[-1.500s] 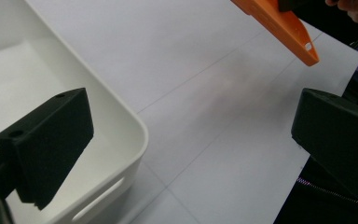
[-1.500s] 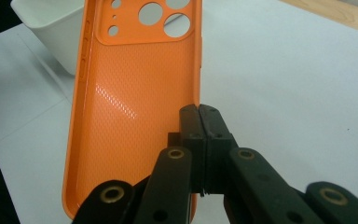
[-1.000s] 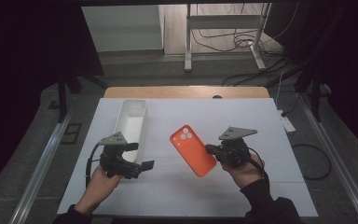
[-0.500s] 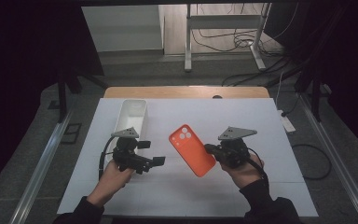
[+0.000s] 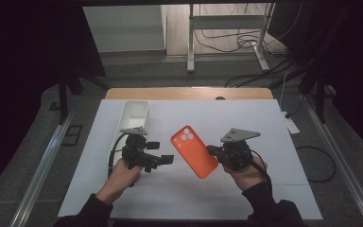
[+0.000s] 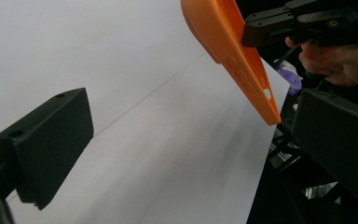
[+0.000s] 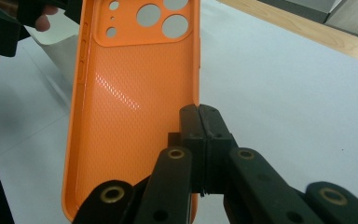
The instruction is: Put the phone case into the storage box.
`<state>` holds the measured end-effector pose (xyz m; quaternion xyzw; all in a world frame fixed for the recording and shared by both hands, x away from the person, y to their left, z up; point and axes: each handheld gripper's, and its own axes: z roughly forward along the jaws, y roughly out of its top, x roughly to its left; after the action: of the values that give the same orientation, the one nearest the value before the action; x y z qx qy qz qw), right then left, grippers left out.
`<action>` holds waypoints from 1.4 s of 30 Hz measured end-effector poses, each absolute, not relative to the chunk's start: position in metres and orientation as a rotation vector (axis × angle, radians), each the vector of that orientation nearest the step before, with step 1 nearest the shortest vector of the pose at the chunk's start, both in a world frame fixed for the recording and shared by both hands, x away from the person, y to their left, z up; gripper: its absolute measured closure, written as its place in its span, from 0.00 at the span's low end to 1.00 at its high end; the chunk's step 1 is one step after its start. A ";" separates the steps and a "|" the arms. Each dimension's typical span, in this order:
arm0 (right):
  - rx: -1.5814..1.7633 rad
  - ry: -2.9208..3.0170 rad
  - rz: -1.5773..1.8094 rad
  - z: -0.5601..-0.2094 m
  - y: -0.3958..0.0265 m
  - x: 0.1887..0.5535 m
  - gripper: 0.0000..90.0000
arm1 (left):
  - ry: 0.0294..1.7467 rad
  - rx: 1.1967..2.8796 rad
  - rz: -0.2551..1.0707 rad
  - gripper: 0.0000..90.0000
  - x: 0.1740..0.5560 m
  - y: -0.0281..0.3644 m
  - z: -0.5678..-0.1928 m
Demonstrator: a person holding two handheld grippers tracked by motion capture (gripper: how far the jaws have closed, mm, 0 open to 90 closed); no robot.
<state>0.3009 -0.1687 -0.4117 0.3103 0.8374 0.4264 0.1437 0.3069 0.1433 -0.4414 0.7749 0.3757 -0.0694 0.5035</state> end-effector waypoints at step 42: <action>0.844 2.432 1.234 -0.413 -0.156 0.295 0.99 | 0.893 1.838 -0.336 0.25 0.325 0.106 -0.445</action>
<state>0.2951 -0.1564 -0.4131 0.2926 0.8431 0.4279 0.1430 0.3250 0.1056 -0.4452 0.7633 0.3710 -0.1394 0.5101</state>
